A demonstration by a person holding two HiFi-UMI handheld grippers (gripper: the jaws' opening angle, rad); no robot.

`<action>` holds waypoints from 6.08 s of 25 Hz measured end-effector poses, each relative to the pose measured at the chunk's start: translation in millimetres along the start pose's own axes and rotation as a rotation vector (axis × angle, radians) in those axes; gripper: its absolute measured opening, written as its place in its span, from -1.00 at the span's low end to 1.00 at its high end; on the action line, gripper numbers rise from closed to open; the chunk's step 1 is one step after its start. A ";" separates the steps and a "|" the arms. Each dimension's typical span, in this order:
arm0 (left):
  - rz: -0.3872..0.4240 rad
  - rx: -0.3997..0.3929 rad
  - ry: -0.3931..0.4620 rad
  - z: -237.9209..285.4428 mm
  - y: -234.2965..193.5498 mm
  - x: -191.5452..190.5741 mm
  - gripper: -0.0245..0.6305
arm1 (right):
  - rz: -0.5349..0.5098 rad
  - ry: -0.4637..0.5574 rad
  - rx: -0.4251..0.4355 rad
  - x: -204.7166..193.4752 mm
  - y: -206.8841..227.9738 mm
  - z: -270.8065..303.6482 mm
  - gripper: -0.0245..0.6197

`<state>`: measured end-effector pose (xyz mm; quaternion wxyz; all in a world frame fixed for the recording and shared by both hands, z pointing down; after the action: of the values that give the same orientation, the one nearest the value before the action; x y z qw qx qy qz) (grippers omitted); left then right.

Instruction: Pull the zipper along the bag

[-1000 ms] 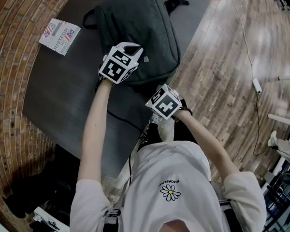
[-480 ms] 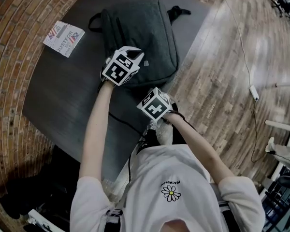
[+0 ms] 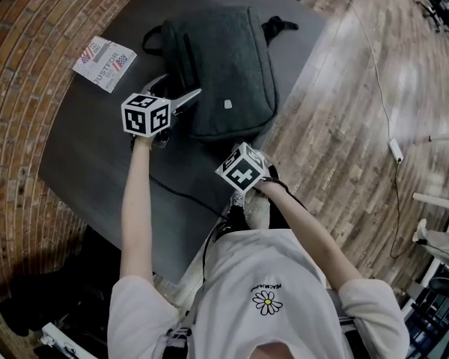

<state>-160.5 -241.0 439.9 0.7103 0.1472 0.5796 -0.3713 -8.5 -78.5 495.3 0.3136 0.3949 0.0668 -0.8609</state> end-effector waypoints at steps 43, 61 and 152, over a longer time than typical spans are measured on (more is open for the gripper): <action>-0.878 0.303 0.335 -98.5 167.5 -136.8 -0.84 | -0.218 -0.015 -0.300 -23.4 117.6 -51.0 -0.90; 0.593 0.458 -0.216 -119.2 125.8 -19.1 -0.59 | -0.327 -0.058 -0.250 -22.0 148.1 -57.2 -0.90; 0.638 -0.058 -0.469 -69.3 75.0 -15.2 -0.16 | 0.010 0.025 0.034 0.7 -55.0 16.5 -0.85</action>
<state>-158.4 -140.1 417.7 0.9071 0.2108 0.3370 -0.1388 -52.0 -41.2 498.7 0.3102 0.4112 0.0542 -0.8554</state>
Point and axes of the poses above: the fingertips, and each gripper's own axes: z forward along the fingers, y to its right, x out of its top, the point moved 9 cm from there along -z, backward along the fingers, and after that the axes turned 11 degrees about y, right-handed, at the moved point
